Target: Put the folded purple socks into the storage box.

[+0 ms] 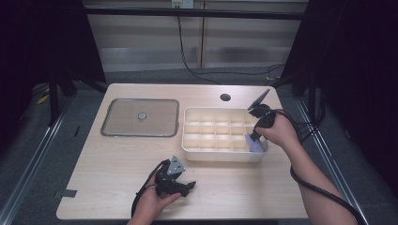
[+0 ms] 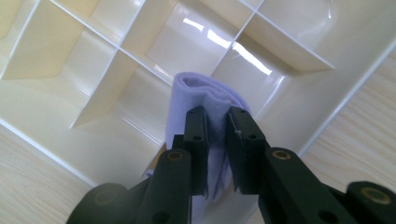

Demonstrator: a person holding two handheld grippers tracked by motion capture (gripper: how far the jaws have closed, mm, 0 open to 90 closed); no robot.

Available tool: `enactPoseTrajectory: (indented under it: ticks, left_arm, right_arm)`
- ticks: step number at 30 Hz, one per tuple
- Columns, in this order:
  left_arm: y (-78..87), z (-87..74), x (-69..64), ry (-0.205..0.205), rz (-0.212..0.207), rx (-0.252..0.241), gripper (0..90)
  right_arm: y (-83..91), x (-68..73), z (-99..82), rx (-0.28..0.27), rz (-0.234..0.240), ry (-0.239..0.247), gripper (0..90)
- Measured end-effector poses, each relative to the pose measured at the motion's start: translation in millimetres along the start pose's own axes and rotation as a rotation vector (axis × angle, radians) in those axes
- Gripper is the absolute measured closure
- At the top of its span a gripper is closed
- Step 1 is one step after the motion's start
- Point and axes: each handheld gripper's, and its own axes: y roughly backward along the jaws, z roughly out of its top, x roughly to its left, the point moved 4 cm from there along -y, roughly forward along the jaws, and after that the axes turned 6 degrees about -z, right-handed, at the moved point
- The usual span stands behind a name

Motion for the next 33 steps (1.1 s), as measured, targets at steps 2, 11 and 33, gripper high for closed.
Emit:
enactPoseTrajectory:
  ticks: [2, 11, 33]
  left_arm:
    - [-0.5, 0.0, 0.1, -0.001, -0.001, -0.007, 21.0]
    - [-0.6, 0.0, -0.1, 0.001, -0.001, -0.008, 21.0]
    - [0.1, -0.4, -0.6, 0.003, 0.002, 0.003, 21.0]
  right_arm:
    - [-0.8, -0.1, -1.9, 0.011, 0.007, -0.011, 80.0]
    - [-6.7, 4.3, -11.5, 0.015, 0.017, 0.0, 83.7]
    - [-29.2, 5.9, -30.1, -0.011, 0.034, -0.031, 84.7]
